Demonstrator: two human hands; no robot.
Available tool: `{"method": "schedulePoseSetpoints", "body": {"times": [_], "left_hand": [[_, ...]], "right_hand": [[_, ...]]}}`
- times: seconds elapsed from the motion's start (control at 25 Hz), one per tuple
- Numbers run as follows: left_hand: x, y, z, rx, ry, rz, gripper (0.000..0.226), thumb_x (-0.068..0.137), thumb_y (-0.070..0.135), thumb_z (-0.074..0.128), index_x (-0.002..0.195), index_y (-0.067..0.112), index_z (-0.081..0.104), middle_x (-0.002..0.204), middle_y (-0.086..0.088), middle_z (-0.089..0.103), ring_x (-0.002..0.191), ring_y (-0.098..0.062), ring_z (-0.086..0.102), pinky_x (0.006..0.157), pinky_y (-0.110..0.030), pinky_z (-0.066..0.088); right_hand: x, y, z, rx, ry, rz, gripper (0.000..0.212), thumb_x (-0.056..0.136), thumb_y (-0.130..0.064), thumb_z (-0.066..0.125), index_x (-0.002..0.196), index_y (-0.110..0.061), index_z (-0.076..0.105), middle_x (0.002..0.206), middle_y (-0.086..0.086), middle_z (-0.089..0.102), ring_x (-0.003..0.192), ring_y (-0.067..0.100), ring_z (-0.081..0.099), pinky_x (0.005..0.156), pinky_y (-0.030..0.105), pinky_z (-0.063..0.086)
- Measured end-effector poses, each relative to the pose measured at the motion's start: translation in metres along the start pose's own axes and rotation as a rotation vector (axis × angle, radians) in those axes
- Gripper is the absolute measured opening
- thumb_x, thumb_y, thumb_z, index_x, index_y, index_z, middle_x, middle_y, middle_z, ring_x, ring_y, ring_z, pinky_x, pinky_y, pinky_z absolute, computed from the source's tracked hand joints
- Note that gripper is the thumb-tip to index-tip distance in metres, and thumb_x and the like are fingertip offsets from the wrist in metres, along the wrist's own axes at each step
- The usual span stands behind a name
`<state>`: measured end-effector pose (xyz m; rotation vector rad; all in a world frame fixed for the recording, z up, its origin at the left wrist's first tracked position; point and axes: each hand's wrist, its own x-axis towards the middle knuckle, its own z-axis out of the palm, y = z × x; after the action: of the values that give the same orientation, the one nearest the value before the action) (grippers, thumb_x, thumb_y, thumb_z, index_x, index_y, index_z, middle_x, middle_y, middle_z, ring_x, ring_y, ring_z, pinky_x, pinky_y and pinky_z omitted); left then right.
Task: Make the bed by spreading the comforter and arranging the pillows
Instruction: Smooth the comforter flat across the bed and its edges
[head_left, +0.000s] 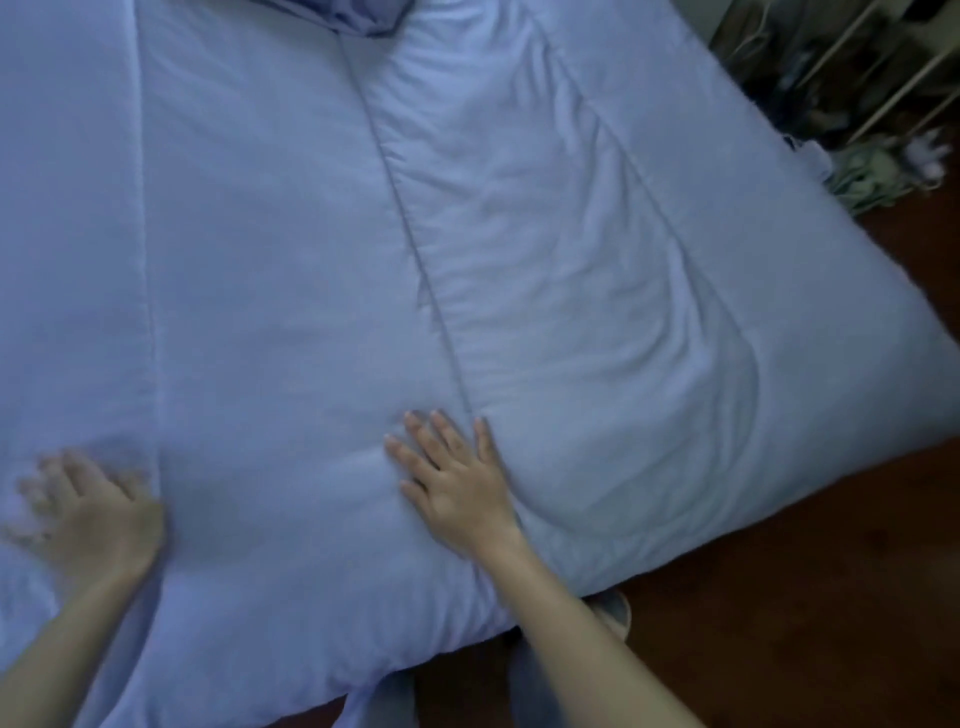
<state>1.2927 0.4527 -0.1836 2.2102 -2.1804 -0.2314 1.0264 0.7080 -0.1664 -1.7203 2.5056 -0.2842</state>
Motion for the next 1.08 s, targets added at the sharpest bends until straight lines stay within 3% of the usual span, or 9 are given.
{"method": "schedulePoseSetpoints", "body": {"times": [0.08,0.16,0.24,0.48,0.6,0.72,0.8,0.96,1.08], "left_hand": [[-0.079,0.084,-0.001,-0.069,0.028,0.146,0.067,0.09,0.035,0.03,0.145,-0.001,0.025,0.151,-0.028,0.028,0.14,-0.045,0.025,0.11,-0.063,0.016],[-0.172,0.176,-0.001,-0.127,-0.038,0.462,0.069,0.09,0.038,0.027,0.143,-0.007,0.032,0.149,-0.027,0.034,0.138,-0.044,0.033,0.111,-0.059,0.013],[-0.245,0.25,0.02,-0.085,-0.048,0.714,0.068,0.091,0.041,0.028,0.139,-0.005,0.04,0.146,-0.023,0.041,0.133,-0.041,0.041,0.113,-0.051,0.013],[-0.355,0.445,0.055,-0.02,-0.133,1.086,0.065,0.098,0.047,0.012,0.143,0.007,0.036,0.15,-0.009,0.039,0.139,-0.026,0.035,0.114,-0.043,0.006],[-0.328,0.462,0.064,0.035,-0.082,1.036,0.063,0.096,0.048,0.021,0.145,0.011,0.035,0.152,-0.004,0.037,0.139,-0.024,0.038,0.113,-0.046,0.012],[-0.276,0.417,0.061,0.033,-0.003,0.68,0.065,0.094,0.047,0.025,0.149,0.012,0.027,0.156,-0.006,0.029,0.143,-0.024,0.029,0.114,-0.05,0.019],[-0.249,0.38,0.054,0.018,-0.007,0.434,0.064,0.096,0.046,0.028,0.15,0.012,0.021,0.158,-0.008,0.024,0.145,-0.026,0.021,0.114,-0.056,0.016],[-0.209,0.343,0.043,-0.011,-0.007,0.136,0.071,0.094,0.051,0.021,0.151,0.009,0.015,0.159,-0.007,0.017,0.147,-0.026,0.011,0.115,-0.06,0.006],[-0.2,0.333,0.041,-0.034,-0.007,0.063,0.073,0.093,0.051,0.02,0.149,0.004,0.017,0.159,-0.011,0.017,0.146,-0.033,0.013,0.112,-0.066,0.008]], "right_hand": [[-0.012,0.089,-0.015,-0.051,0.02,0.105,0.05,0.093,-0.046,0.037,0.142,-0.038,0.04,0.151,-0.005,0.04,0.139,0.022,0.039,0.111,0.056,0.021],[-0.027,0.188,-0.04,-0.077,0.03,0.229,0.05,0.093,-0.045,0.034,0.143,-0.037,0.038,0.151,-0.006,0.04,0.139,0.022,0.038,0.11,0.058,0.023],[-0.041,0.285,-0.063,-0.084,0.012,0.356,0.051,0.094,-0.045,0.03,0.144,-0.035,0.037,0.153,-0.004,0.038,0.14,0.023,0.036,0.109,0.06,0.023],[-0.105,0.501,-0.115,-0.047,-0.019,0.626,0.058,0.094,-0.051,0.01,0.149,-0.038,0.021,0.16,-0.003,0.019,0.147,0.023,0.016,0.114,0.056,0.012],[-0.105,0.542,-0.13,0.042,0.048,0.859,0.053,0.098,-0.047,0.017,0.15,-0.037,0.019,0.161,-0.002,0.014,0.148,0.023,0.009,0.113,0.062,0.006],[-0.051,0.513,-0.14,0.2,0.161,1.116,0.052,0.099,-0.036,0.03,0.15,-0.025,0.027,0.161,0.003,0.018,0.148,0.028,0.007,0.11,0.069,0.004],[-0.001,0.448,-0.134,0.206,0.146,0.836,0.054,0.096,-0.034,0.036,0.148,-0.021,0.032,0.159,0.006,0.022,0.148,0.029,0.01,0.113,0.063,0.007],[0.07,0.301,-0.108,0.183,-0.394,-0.142,0.052,0.099,-0.039,0.033,0.15,-0.033,0.022,0.162,-0.003,0.009,0.149,0.019,0.003,0.116,0.06,0.0],[0.091,0.291,-0.091,0.027,-0.37,-0.278,0.05,0.099,-0.044,0.029,0.148,-0.04,0.021,0.162,-0.008,0.008,0.149,0.017,0.004,0.116,0.058,0.001]]}}
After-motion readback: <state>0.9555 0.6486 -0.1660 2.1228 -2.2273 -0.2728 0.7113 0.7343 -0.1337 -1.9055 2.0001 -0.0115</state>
